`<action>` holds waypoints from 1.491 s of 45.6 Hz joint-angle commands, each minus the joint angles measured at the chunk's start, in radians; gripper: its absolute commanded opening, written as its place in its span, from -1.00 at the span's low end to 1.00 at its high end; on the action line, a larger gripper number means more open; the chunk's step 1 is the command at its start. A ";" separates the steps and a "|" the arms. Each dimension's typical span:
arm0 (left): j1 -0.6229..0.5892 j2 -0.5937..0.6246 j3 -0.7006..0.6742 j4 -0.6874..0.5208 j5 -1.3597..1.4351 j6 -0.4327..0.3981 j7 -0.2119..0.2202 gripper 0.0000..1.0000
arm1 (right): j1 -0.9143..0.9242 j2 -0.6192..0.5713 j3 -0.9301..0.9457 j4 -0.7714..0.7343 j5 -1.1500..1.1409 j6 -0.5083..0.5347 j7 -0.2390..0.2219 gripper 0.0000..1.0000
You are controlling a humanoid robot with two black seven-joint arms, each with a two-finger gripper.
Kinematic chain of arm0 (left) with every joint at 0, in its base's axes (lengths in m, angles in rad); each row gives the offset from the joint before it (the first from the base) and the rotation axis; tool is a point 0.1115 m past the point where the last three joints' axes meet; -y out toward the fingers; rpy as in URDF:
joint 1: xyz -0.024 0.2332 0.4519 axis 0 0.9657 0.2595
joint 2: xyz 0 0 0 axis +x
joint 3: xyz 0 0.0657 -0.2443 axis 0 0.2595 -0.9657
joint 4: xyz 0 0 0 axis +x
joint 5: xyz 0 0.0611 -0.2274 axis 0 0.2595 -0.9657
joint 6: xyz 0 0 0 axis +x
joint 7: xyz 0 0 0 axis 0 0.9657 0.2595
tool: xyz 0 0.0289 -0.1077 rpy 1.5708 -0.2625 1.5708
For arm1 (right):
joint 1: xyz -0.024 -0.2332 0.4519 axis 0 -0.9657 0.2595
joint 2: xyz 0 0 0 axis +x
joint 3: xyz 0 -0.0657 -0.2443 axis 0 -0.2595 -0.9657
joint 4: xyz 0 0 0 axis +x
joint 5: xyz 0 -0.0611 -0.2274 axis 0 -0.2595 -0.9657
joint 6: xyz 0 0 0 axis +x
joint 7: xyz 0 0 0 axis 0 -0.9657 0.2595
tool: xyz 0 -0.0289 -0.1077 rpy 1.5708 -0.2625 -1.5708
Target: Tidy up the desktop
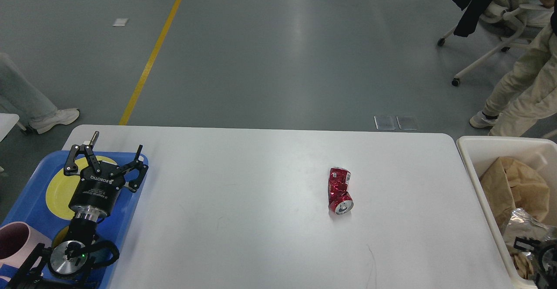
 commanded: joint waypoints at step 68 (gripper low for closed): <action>0.000 0.000 0.000 0.002 0.000 0.000 0.000 0.93 | 1.921 0.086 -0.341 1.617 -0.043 0.678 -0.120 1.00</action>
